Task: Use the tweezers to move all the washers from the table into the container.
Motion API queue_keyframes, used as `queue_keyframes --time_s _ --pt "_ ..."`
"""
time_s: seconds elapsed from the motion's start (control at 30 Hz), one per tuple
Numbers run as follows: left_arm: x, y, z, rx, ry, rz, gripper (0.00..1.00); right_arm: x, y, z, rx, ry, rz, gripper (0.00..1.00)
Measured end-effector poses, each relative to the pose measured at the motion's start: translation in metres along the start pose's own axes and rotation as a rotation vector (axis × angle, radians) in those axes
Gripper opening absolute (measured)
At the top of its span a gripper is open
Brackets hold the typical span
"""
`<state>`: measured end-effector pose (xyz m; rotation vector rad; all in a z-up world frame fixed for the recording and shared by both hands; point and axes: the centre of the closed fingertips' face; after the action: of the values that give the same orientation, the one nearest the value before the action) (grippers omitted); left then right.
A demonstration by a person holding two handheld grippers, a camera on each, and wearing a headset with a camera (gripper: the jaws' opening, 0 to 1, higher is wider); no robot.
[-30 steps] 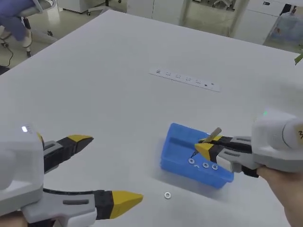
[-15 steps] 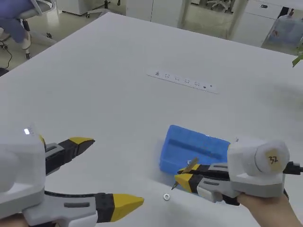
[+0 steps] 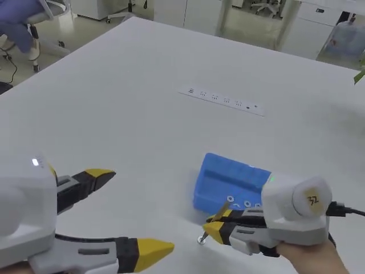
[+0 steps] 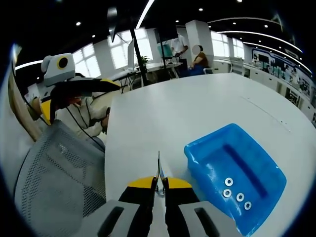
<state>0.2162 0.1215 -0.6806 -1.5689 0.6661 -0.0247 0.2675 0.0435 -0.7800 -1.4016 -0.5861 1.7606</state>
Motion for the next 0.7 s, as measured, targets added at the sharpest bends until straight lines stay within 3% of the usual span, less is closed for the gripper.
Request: queue_keyframes --time_s 0.5,0.7 --pt "0.0 0.001 -0.002 0.003 0.007 0.003 0.93 0.003 0.003 0.012 -0.042 -0.026 0.021 0.04" --pt "0.0 0.001 -0.005 0.005 0.025 0.006 0.87 0.008 0.005 0.02 -0.178 -0.035 0.071 0.03"
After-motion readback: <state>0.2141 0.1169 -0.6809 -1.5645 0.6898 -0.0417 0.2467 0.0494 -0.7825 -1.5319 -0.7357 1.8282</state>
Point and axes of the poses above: the centre of the closed fingertips' face, and the gripper's own axes: x roughly forward along the fingers, z roughly to its left, y roughly out of its underside, and after that the axes turned 9 degrees about -y, right-handed
